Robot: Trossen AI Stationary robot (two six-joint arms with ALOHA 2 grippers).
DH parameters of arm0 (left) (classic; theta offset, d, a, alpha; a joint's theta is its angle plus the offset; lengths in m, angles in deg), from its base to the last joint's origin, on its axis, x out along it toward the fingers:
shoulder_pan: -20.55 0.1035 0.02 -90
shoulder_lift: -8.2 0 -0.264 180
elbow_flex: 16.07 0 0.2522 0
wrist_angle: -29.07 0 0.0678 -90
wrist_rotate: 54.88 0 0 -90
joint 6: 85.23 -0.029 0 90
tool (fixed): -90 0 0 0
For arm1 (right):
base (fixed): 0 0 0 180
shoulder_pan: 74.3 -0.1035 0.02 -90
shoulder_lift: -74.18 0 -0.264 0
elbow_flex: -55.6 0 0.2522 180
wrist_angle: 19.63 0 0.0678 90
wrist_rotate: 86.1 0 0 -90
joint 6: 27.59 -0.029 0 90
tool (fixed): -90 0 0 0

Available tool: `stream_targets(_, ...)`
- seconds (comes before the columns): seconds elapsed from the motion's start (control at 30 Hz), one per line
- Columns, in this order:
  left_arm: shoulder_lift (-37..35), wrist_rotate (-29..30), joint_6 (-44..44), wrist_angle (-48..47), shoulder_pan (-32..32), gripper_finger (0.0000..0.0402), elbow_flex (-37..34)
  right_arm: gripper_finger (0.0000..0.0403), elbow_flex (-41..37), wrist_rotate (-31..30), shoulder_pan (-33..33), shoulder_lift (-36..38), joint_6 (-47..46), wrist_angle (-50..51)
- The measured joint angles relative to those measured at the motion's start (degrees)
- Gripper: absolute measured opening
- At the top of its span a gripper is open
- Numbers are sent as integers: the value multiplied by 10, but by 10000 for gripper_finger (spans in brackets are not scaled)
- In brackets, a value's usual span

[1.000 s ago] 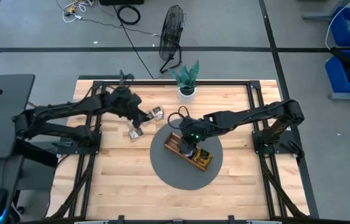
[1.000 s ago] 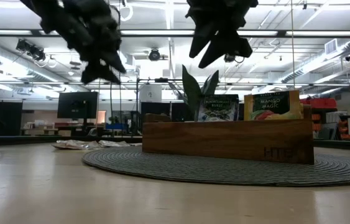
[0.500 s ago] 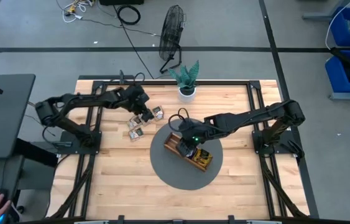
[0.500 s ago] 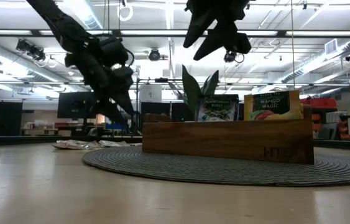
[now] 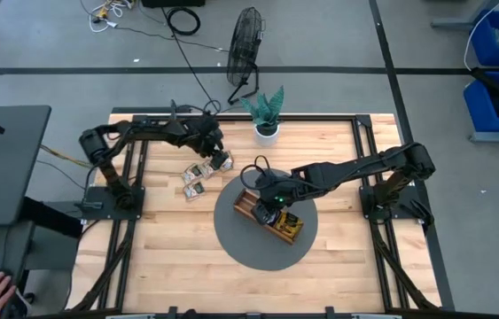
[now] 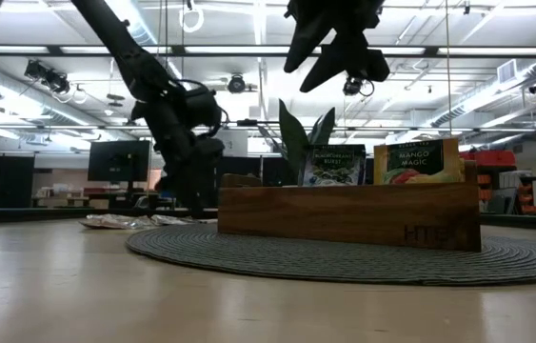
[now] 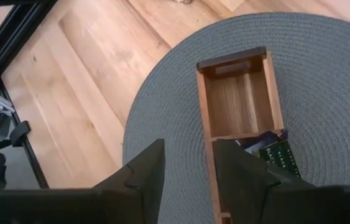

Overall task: Pick & Place Tea
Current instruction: Put the brown tea bag into the left section of the wooden organizer

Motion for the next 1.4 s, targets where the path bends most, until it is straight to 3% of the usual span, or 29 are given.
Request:
stream_targets(0.23, 15, 9, -11, -4, 0, 245, 23, 150, 0, 13, 0, 0, 0, 7)
stream_targets(0.4, 16, 60, -37, -4, 0, 245, 27, 150, 0, 13, 0, 0, 5, 8)
stream_targets(0.7, 50, 57, -49, -21, -5, 230, 28, 150, 0, 13, 1, 0, 5, 21)
stream_targets(0.97, 66, 63, -68, -30, -12, 158, 29, 150, 0, 13, 1, 0, 4, 30)
stream_targets(1.27, 55, 54, -71, -23, -8, 21, 27, 150, 0, 13, 1, 0, 4, 34)
stream_targets(1.4, 46, 43, -82, -27, -9, 5, 25, 150, 0, 9, 1, 0, 4, 34)
